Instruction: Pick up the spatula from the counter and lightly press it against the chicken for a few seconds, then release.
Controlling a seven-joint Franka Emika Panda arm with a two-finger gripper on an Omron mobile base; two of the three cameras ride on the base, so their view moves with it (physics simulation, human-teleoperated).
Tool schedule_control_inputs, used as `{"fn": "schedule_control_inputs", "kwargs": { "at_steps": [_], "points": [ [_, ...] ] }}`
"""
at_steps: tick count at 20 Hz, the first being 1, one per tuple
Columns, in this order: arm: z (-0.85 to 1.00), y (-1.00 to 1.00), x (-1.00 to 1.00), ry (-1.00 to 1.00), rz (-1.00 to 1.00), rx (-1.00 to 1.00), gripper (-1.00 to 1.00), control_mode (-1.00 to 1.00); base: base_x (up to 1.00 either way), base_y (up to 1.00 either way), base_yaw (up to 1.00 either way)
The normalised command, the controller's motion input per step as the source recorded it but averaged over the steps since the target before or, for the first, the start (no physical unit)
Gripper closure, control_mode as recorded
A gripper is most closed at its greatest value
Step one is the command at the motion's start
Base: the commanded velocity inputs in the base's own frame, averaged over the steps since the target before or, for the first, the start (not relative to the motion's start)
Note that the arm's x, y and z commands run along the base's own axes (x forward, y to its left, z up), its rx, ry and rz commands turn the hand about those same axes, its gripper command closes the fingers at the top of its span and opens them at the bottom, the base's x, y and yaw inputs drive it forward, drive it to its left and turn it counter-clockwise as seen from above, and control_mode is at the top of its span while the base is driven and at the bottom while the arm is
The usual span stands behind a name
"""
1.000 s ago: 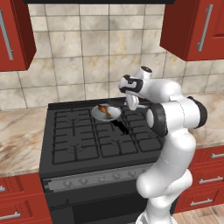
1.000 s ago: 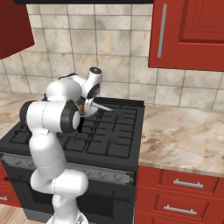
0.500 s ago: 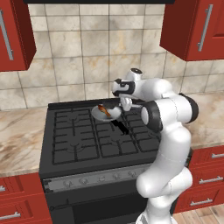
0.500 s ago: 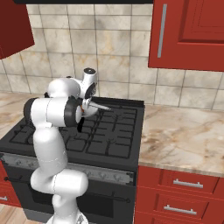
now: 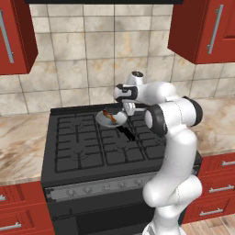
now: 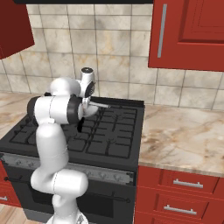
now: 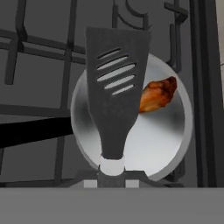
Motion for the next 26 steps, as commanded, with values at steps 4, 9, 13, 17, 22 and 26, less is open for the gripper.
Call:
{"fn": "schedule_control_inputs", "kwargs": {
  "at_steps": [4, 9, 13, 17, 22, 26],
  "points": [
    [-0.10, 0.00, 0.20, 0.00, 0.02, -0.04, 1.00, -1.00, 0.00, 0.00, 0.00],
    [-0.11, 0.00, 0.16, 0.00, 0.02, -0.04, 1.00, -1.00, 0.00, 0.00, 0.00],
    [-0.10, 0.01, 0.15, 0.00, 0.02, -0.03, 1.00, -1.00, 0.00, 0.00, 0.00],
    [-0.10, 0.02, 0.12, 0.00, 0.02, -0.03, 1.00, -1.00, 0.00, 0.00, 0.00],
    [-0.06, 0.02, 0.15, 0.00, 0.02, -0.02, 1.00, -1.00, 0.00, 0.00, 0.00],
    [-0.04, 0.03, 0.20, 0.00, 0.02, -0.02, 1.00, -1.00, 0.00, 0.00, 0.00]
  ]
}}
